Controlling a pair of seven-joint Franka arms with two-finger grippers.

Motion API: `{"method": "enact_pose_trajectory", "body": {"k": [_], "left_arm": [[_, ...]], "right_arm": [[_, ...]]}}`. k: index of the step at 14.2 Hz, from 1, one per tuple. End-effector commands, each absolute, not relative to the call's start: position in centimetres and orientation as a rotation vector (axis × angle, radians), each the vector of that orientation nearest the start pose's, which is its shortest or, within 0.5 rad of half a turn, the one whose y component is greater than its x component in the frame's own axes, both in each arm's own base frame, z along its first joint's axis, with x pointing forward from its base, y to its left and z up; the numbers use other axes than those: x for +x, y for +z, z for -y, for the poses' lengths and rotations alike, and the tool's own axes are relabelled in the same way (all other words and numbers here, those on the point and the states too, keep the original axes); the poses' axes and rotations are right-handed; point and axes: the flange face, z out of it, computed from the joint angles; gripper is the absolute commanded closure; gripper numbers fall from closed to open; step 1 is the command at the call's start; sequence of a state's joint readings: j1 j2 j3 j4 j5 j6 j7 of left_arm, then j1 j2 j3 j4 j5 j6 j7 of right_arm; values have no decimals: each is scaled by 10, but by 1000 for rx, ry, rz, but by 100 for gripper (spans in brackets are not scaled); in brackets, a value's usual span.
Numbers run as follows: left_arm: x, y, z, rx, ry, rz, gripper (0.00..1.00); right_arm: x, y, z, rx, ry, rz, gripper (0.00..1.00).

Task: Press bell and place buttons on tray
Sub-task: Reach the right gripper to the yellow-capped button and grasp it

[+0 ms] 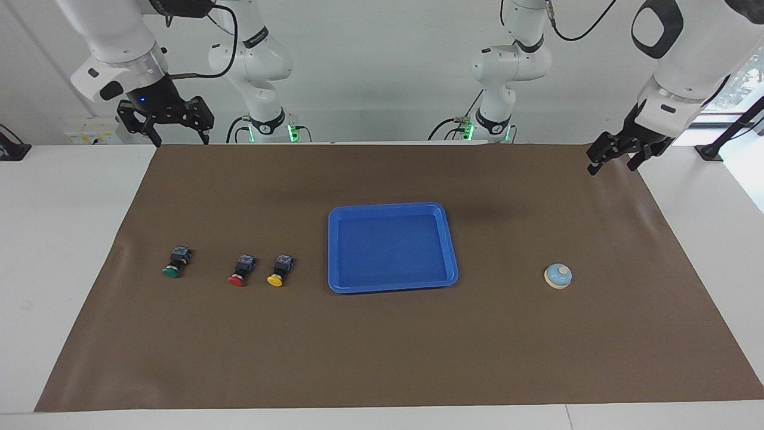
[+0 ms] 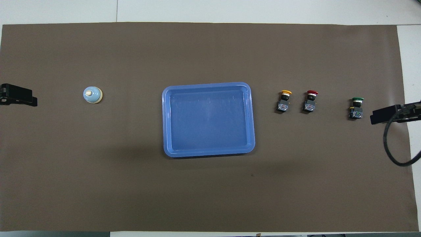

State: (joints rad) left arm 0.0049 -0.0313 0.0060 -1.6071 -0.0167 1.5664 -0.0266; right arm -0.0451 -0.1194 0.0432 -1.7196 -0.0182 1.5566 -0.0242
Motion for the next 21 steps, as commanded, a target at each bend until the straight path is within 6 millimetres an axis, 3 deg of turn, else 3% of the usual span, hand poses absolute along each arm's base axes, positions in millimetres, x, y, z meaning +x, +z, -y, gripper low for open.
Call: {"method": "enact_pose_trajectory", "body": {"k": [1, 4, 6, 11, 19, 21], "left_arm": [[543, 625, 5, -3139, 79, 36, 0], [534, 615, 6, -3140, 101, 34, 0], [537, 616, 6, -3140, 94, 31, 0], [535, 615, 12, -3144, 116, 12, 0], [535, 616, 16, -3143, 106, -169, 0], [535, 616, 16, -3143, 106, -171, 0]], "right_arm": [[510, 565, -25, -3145, 41, -62, 0], [525, 495, -56, -3135, -17, -178, 0], [545, 461, -70, -3114, -43, -328, 0], [571, 387, -94, -3075, -139, -404, 0], [590, 323, -102, -3046, -196, -444, 0], [590, 308, -118, -3044, -199, -419, 0]]}}
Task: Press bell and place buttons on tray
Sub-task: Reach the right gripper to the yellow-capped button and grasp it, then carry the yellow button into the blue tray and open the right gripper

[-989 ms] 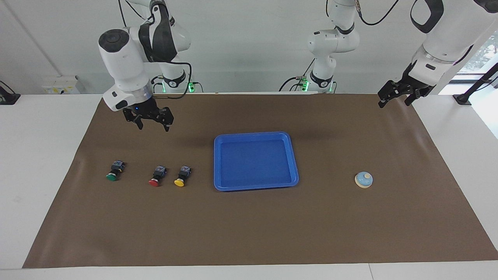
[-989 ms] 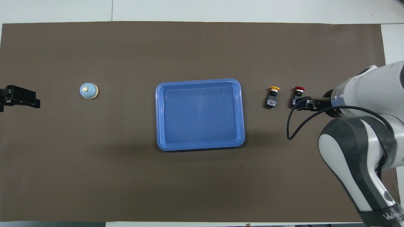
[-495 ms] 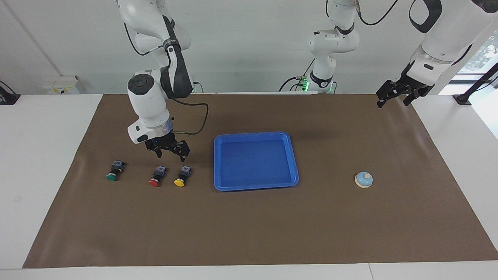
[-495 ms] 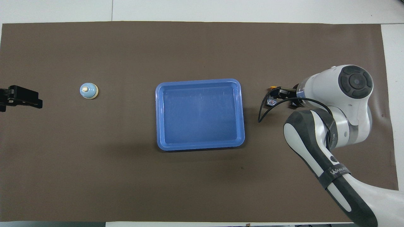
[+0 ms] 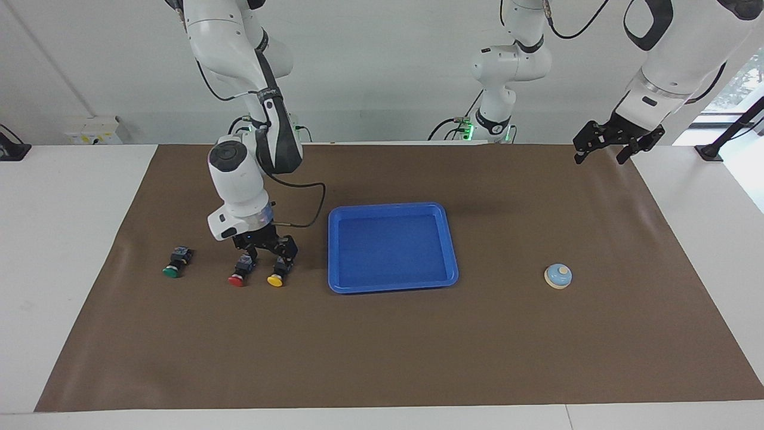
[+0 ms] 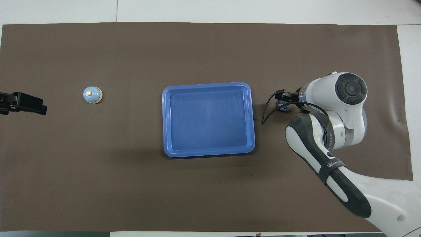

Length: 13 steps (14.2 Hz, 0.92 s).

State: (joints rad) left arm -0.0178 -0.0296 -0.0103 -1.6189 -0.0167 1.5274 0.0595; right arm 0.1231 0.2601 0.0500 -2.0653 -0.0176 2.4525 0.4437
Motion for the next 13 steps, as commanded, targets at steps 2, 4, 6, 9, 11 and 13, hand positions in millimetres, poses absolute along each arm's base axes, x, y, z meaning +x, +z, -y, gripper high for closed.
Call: {"method": "enact_pose_trajectory", "body": {"k": [2, 4, 6, 9, 11, 13], "left_arm": [[534, 616, 15, -3143, 101, -167, 0], [534, 616, 15, -3144, 104, -155, 0], [534, 616, 9, -3145, 104, -138, 0], [534, 616, 5, -3146, 103, -126, 0], [534, 616, 7, -3145, 104, -133, 0], [534, 616, 6, -3146, 104, -128, 0]], "right_arm": [[590, 298, -123, -3043, -187, -433, 0], [590, 297, -122, -3050, -190, -418, 0], [591, 295, -120, -3053, -189, -419, 0], [596, 289, -115, -3037, -221, -454, 0], [594, 289, -122, -3027, -212, -504, 0], [593, 287, -122, -3028, -206, -515, 0]]}}
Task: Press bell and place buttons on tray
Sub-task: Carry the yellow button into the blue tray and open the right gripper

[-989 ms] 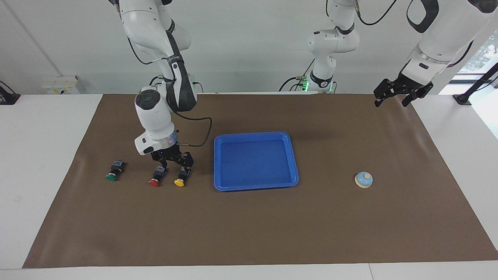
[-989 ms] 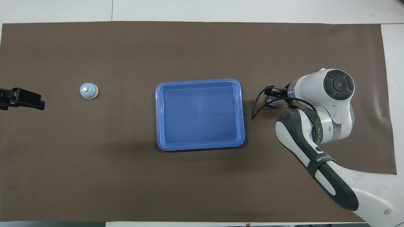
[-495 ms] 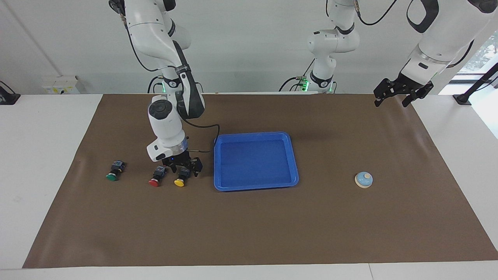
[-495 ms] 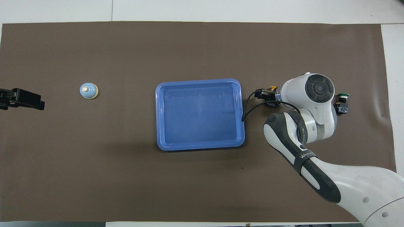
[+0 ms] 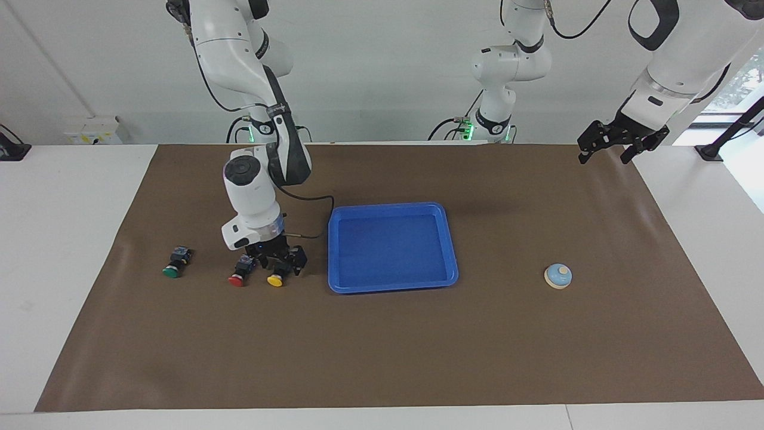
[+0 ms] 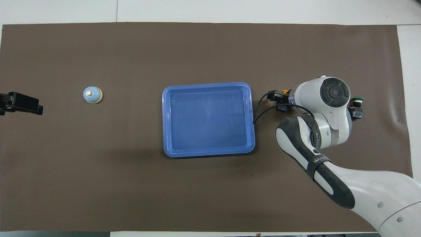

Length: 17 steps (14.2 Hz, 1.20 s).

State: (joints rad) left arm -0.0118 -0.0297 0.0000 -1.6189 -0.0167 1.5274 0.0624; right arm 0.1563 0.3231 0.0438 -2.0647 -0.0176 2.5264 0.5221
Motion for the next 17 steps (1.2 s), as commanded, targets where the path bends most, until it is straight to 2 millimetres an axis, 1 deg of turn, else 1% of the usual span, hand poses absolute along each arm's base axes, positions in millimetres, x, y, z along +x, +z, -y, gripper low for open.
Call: {"method": "enact_pose_trajectory", "body": {"k": [1, 2, 3, 6, 7, 9, 10, 11, 12, 13, 14, 15, 16, 17], "left_arm": [[534, 616, 6, -3146, 104, -128, 0], [534, 617, 5, -3146, 101, -126, 0], [534, 617, 6, -3146, 101, -128, 0], [534, 616, 7, -3145, 104, -133, 0], [534, 617, 5, -3146, 101, -126, 0], [534, 616, 7, -3145, 104, -133, 0], [534, 616, 6, -3146, 106, -128, 0], [534, 616, 7, -3145, 104, -133, 0], [534, 617, 6, -3146, 101, -128, 0], [534, 617, 6, -3146, 101, -128, 0], [534, 617, 6, -3146, 101, -128, 0], [534, 617, 7, -3145, 101, -133, 0], [534, 617, 7, -3145, 101, -133, 0], [534, 616, 6, -3146, 103, -128, 0]], "right_arm": [[593, 287, -122, -3027, -208, -515, 1], [593, 287, -122, -3027, -208, -517, 4], [592, 286, -121, -3029, -204, -515, 15], [591, 285, -120, -3033, -188, -513, 91], [591, 285, -120, -3036, -187, -509, 100], [589, 284, -120, -3042, -165, -510, 100], [591, 287, -121, -3043, -165, -507, 100], [592, 291, -120, -3044, -161, -510, 100], [597, 302, -122, -3047, -155, -506, 100], [604, 318, -126, -3055, -128, -503, 100], [614, 343, -130, -3063, -102, -502, 100], [620, 367, -146, -3060, -72, -491, 100], [622, 384, -163, -3064, -56, -467, 100], [622, 396, -178, -3053, -44, -466, 100]]}}
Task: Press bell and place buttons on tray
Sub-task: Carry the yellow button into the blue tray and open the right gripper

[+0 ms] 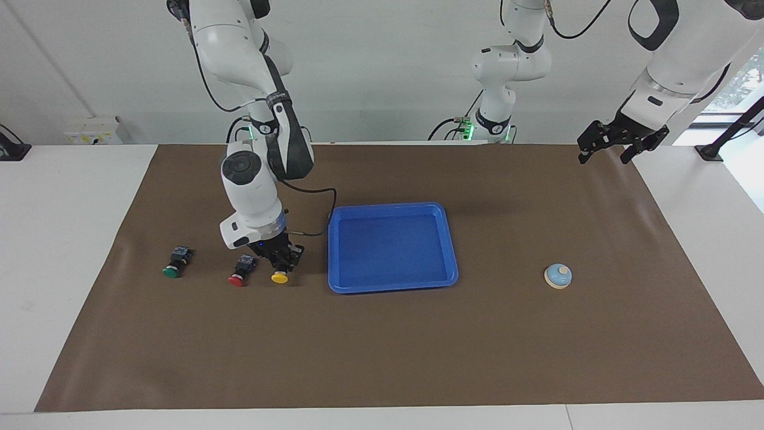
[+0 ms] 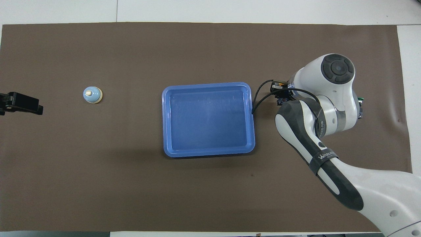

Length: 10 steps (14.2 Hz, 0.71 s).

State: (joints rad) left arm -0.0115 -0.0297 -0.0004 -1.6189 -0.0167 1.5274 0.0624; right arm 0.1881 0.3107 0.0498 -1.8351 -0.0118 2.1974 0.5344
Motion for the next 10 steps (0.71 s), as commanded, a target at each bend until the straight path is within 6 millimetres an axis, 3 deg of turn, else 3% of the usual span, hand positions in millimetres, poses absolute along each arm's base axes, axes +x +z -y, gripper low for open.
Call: {"method": "enact_pose_trajectory", "body": {"k": [1, 4, 6, 10], "left_arm": [[534, 616, 7, -3145, 104, -133, 0], [534, 616, 6, -3146, 104, -128, 0], [534, 616, 6, -3146, 104, -128, 0], [534, 617, 6, -3146, 101, -128, 0]], "right_arm": [[617, 399, -200, -3026, -33, -475, 100], [593, 398, -263, -3005, -22, -441, 100], [574, 381, -288, -3019, -20, -372, 100], [551, 334, -304, -3016, -69, -306, 100]]}}
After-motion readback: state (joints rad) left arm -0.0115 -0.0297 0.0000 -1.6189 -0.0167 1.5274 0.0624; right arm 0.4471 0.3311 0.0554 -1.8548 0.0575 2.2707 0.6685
